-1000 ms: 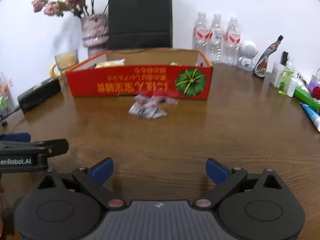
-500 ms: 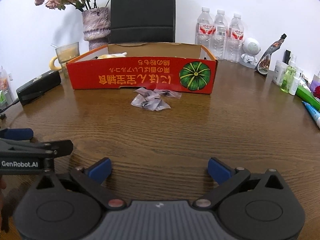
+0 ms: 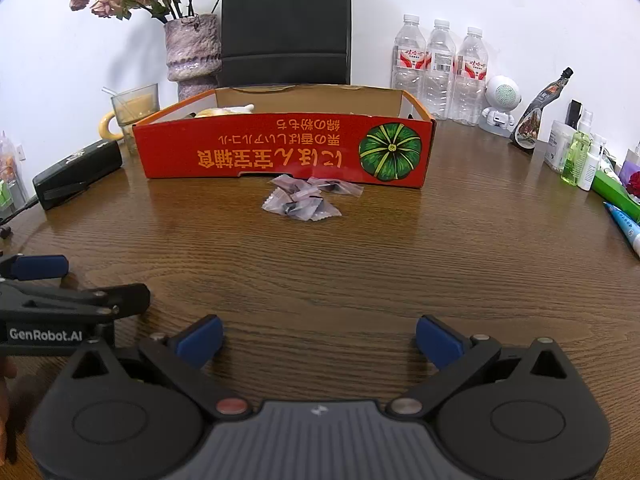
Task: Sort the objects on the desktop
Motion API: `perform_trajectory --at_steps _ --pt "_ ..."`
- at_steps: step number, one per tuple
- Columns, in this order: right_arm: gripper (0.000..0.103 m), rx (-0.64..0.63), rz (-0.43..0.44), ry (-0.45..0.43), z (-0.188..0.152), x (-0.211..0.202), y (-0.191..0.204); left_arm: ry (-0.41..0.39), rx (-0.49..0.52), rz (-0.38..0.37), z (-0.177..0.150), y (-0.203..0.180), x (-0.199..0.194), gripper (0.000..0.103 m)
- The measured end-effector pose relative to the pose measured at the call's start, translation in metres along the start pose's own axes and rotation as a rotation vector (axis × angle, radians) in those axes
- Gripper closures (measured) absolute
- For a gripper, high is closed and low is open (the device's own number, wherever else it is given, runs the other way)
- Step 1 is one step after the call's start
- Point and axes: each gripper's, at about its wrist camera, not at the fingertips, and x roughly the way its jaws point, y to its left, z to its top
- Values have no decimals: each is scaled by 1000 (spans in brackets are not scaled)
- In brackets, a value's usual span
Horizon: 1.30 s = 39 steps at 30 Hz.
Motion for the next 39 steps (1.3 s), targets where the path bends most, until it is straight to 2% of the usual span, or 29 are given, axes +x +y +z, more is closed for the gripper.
perform_trajectory --at_steps 27,29,32,34,36,38,39 --pt "1 -5 19 0 2 0 -1 -2 -10 -8 0 2 -1 0" --pt "9 -35 54 -17 9 -1 -4 3 -42 -35 3 7 -1 0" --pt "9 -74 40 -67 32 0 -9 13 -111 -108 13 19 1 0" --pt "9 -116 37 -100 49 8 -11 10 -113 -112 23 22 4 0" --pt "19 -128 61 -73 65 28 -15 -4 -110 -105 31 24 7 0" --pt "44 -120 79 -34 77 47 -21 -10 -119 -113 38 26 9 0" --pt "47 -118 85 -26 81 55 -23 -11 -125 -120 40 27 11 0"
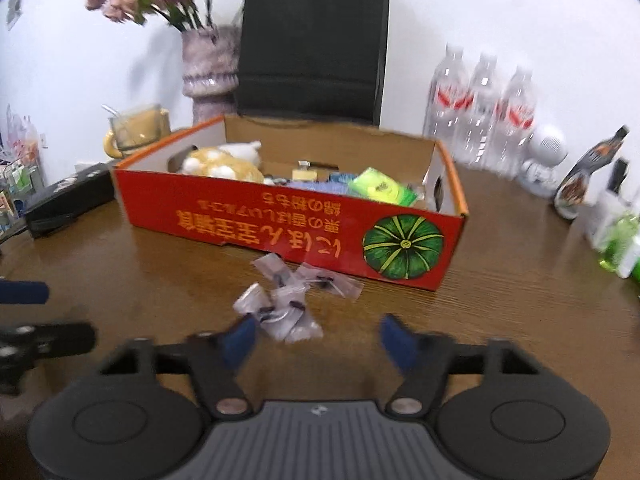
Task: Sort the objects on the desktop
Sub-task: 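Grasp a wrapped sweet with the left tool while the right tool grasps a clear-wrapped sweet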
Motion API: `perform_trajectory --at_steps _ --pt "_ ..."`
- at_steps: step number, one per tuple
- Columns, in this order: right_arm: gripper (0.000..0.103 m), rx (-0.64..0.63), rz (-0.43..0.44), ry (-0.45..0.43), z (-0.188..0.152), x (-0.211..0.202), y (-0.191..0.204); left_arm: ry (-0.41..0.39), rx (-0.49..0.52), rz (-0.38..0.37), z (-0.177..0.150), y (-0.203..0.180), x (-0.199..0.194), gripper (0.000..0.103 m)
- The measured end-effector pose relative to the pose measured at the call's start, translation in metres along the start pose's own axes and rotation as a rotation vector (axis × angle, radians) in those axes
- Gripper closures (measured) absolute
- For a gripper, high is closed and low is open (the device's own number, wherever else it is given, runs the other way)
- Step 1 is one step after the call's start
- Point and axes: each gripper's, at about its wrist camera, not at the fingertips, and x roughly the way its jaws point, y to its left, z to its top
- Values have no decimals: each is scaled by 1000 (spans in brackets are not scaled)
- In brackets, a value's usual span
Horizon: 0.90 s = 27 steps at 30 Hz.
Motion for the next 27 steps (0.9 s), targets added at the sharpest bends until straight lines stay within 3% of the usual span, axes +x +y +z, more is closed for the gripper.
perform_trajectory --at_steps 4,7,11,12,14,19,25,27 --pt "58 43 18 12 10 23 -14 14 -2 0 4 -4 9 0" --pt "59 65 48 19 14 34 -20 24 -7 -16 8 -11 16 0" --pt "60 -3 81 42 11 35 -11 16 -2 -33 12 -19 20 0" --pt "63 -22 87 46 8 33 -8 15 -2 -36 13 -21 21 0" --pt "85 -41 99 43 5 30 -5 28 -17 -40 14 -22 25 2" --pt "85 -1 79 39 4 24 -13 49 -32 -52 19 -35 37 11" --pt "85 109 50 -75 8 -22 -37 78 50 -59 29 -76 63 11" --pt "85 117 44 -98 9 -34 -40 88 80 -35 30 -88 74 25"
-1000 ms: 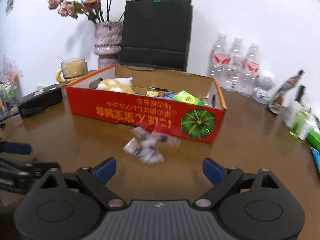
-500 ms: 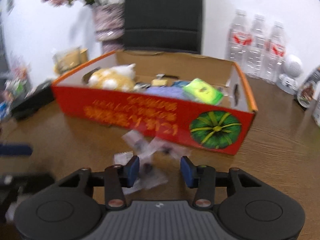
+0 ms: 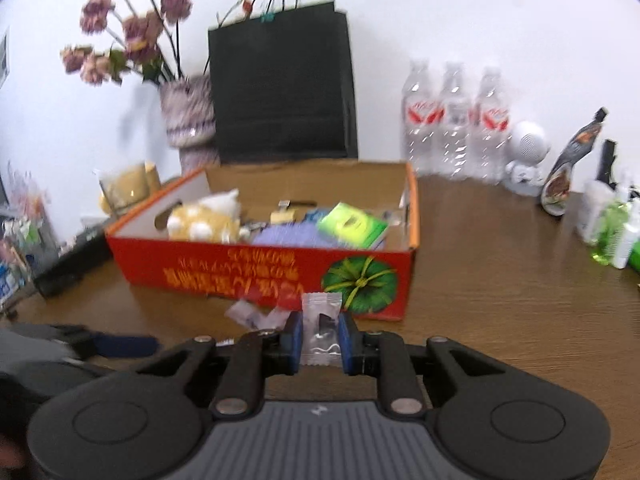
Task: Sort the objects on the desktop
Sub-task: 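Grasp a wrapped sweet with the left tool while the right tool grasps a clear-wrapped sweet, then carry both sweets over the box while both tools open to release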
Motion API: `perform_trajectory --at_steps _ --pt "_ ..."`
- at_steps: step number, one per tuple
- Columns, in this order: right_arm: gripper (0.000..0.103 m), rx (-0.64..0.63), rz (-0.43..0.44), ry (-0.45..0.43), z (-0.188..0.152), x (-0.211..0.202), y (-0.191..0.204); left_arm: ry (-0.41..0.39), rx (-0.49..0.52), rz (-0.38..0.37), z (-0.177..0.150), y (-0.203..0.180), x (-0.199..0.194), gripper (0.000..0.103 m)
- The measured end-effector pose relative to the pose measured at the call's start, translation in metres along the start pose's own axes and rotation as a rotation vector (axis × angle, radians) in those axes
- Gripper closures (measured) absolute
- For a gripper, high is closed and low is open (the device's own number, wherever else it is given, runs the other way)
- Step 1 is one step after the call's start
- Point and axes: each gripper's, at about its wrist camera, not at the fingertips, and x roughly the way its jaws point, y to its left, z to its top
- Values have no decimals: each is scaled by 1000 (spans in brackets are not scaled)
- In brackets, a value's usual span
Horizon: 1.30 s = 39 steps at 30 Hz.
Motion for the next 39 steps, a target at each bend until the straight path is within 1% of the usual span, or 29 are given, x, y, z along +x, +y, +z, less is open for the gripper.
perform_trajectory --at_steps 1,2,3,4,5,8,10,11,13,15,16,17,18,19,20,22,24,25,26,27,28,30,31,32,33,34,36,38,39 --pt "85 -3 1 -6 1 -4 0 1 16 19 1 -5 4 30" --pt "85 -8 4 -11 1 -9 0 0 28 42 1 -8 5 41" --pt "85 -14 6 -16 2 -13 0 0 39 58 1 -10 6 57" --pt "85 -17 9 -19 1 -16 0 3 48 55 1 -11 5 67" --pt "85 -16 15 -21 2 -18 0 7 65 49 0 -12 4 83" --pt "85 -10 24 -26 3 -21 -1 11 110 23 -6 -12 -2 83" --pt "85 -7 26 -26 3 -22 0 5 110 5 -8 -7 -9 84" --pt "85 -5 27 -25 3 -22 0 -7 101 -3 -7 -3 -14 85" --pt "85 -6 29 -33 6 -27 2 -65 75 -11 1 7 -33 85" --pt "85 -16 28 -55 14 -32 4 -129 53 -18 22 19 -56 85" --pt "85 -28 17 -65 22 -32 5 -148 38 -26 35 25 -63 85" --pt "85 -39 5 -74 30 -32 7 -163 20 -37 50 33 -70 85" --pt "85 -51 -9 -76 41 -26 8 -162 -4 -52 70 42 -71 85" --pt "85 -61 -22 -78 51 -21 9 -148 -23 -67 88 50 -67 84" --pt "85 -55 -14 -65 65 -10 9 -121 -44 -84 107 58 -57 84" --pt "85 -18 14 0 93 20 5 -31 -115 -120 137 73 -26 84" --pt "85 12 36 80 117 53 3 49 -158 -132 157 80 10 84" --pt "85 36 26 126 126 71 1 85 -174 -130 165 82 26 84" --pt "85 50 14 178 134 89 -1 111 -178 -107 168 82 37 84" --pt "84 62 15 218 138 101 -3 137 -182 -85 170 81 49 82" --pt "83 81 13 248 141 112 -5 157 -187 -68 173 81 58 77" --pt "56 122 -6 300 145 128 -9 157 -214 -74 176 83 62 37" --pt "26 146 -23 332 148 135 -12 149 -214 -75 178 83 61 33" --pt "13 157 -39 349 149 137 -13 155 -199 -55 181 83 60 33" --pt "15 167 -55 364 149 140 -14 161 -184 -36 183 83 58 32" --pt "15 157 -65 375 150 140 -13 167 -169 -17 185 83 57 27" --pt "15 146 -97 425 151 142 -13 199 -147 37 187 82 55 2" --pt "14 143 -123 500 152 145 -12 242 -130 93 187 81 53 0" --pt "14 141 -132 543 152 147 -11 261 -124 101 185 81 52 0"
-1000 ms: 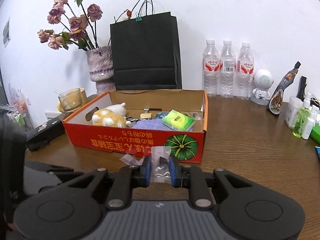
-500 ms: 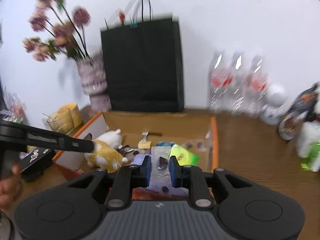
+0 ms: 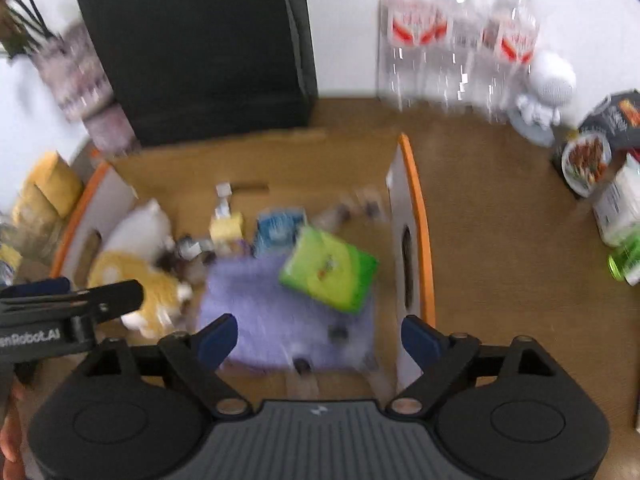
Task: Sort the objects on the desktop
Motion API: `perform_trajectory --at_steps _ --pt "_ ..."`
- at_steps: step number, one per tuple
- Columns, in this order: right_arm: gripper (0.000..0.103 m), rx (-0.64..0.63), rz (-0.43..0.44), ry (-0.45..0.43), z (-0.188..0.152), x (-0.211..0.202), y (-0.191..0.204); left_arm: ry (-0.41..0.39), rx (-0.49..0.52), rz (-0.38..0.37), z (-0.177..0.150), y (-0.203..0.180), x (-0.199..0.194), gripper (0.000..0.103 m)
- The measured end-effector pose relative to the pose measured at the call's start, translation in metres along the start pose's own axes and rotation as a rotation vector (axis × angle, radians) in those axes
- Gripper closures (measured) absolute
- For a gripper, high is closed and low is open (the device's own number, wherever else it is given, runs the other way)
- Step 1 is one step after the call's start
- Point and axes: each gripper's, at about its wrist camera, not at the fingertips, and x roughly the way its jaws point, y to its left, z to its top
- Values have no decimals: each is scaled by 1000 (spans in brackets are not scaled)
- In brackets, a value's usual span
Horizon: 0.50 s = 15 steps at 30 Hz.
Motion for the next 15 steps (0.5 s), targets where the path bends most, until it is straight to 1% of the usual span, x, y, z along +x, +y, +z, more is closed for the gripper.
perform_trajectory --at_steps 2,4,6,9,13,15 --pt "14 -8 -19 76 -1 1 3 16 -1 23 -4 1 -2 0" --pt "14 -11 -29 103 -7 -1 5 16 -6 57 -11 4 -6 0" --pt "14 -9 -13 99 -17 -10 6 19 -5 86 -19 6 -12 0" --pt "14 -10 6 81 -33 -26 10 26 26 82 -32 4 -25 0" --pt "14 -33 7 39 -52 -49 19 -9 69 95 -48 -2 -48 0" --pt "14 -38 8 12 -63 -62 21 -27 71 85 -57 -1 -59 0"
